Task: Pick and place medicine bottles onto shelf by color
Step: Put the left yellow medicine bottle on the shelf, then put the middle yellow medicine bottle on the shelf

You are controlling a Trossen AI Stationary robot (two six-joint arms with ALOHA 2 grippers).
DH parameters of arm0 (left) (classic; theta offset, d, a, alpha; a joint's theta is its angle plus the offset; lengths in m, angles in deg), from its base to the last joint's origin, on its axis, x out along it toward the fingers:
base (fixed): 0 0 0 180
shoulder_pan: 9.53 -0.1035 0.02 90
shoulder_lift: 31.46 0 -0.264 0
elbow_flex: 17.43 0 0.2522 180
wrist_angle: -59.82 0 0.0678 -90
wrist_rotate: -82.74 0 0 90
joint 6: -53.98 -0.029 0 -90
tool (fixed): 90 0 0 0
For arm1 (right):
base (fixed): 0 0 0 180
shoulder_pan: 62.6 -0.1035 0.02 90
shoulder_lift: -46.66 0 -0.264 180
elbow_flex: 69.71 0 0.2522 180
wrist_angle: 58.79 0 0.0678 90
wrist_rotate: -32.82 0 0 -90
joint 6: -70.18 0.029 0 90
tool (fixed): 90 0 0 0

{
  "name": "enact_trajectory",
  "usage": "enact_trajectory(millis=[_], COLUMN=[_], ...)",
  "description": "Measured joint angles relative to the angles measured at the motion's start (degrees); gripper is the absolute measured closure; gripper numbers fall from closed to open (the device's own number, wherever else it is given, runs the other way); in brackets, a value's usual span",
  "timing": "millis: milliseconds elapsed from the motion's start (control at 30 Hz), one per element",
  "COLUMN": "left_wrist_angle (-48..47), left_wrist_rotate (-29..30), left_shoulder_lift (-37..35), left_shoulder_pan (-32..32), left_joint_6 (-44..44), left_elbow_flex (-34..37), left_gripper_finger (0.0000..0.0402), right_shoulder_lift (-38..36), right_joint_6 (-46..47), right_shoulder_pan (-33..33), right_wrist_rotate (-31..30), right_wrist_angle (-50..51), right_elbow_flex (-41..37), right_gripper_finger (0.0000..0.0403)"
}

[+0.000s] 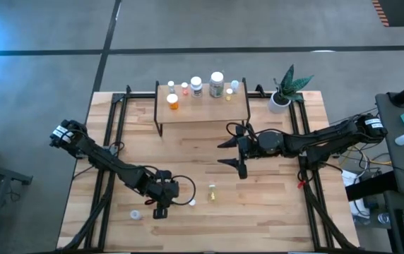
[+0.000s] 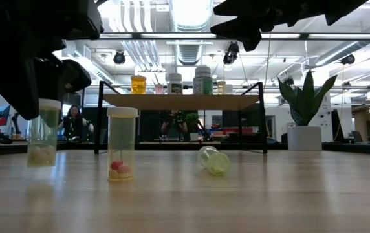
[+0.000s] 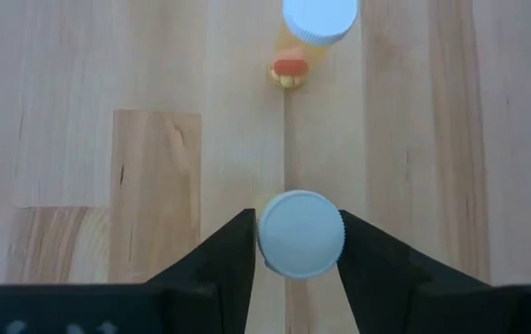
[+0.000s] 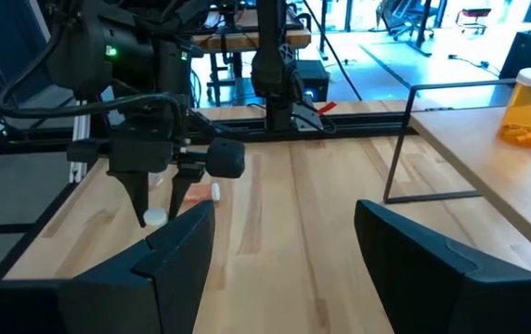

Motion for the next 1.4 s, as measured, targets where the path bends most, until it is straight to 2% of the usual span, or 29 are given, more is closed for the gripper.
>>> enact_trajectory(millis=[333,800,1000,1133,1233,1400], left_wrist_angle=[-0.09,-2.82,-6.37,-5.97,-2.36,10.13], left_wrist_rotate=[0.02,0.96,1.62,4.30,5.74,5.84], left_shoulder_lift=[-0.69,-13.26,-15.84,-17.07,-17.54,-20.63], left_shoulder_pan=[-0.19,-6.43,-7.41,-7.39,-7.41,-7.30], left_joint_6=[0.02,-1.18,-1.62,-1.73,-3.34,-4.83], left_elbow_flex=[0.00,0.44,0.61,1.46,3.19,9.48], left_gripper_finger=[0.0275,0.0275,0.0275,0.0275,0.0275,0.0275], right_shoulder_lift=[0.00,-0.46,-0.44,-0.44,-0.44,-0.42], right_joint_6=[0.07,-0.45,-1.44,-2.01,-2.00,-1.82], right_shoulder_pan=[-0.13,-0.13,-0.13,-0.13,-0.13,-0.13], right_wrist_rotate=[0.00,0.02,0.02,0.02,0.03,0.02], right_wrist_angle=[1.17,1.23,1.21,1.16,1.16,1.32], right_elbow_flex=[0.00,0.00,0.00,0.00,0.00,0.00], right_gripper_finger=[0.0154,0.0154,0.0154,0.0154,0.0154,0.0154])
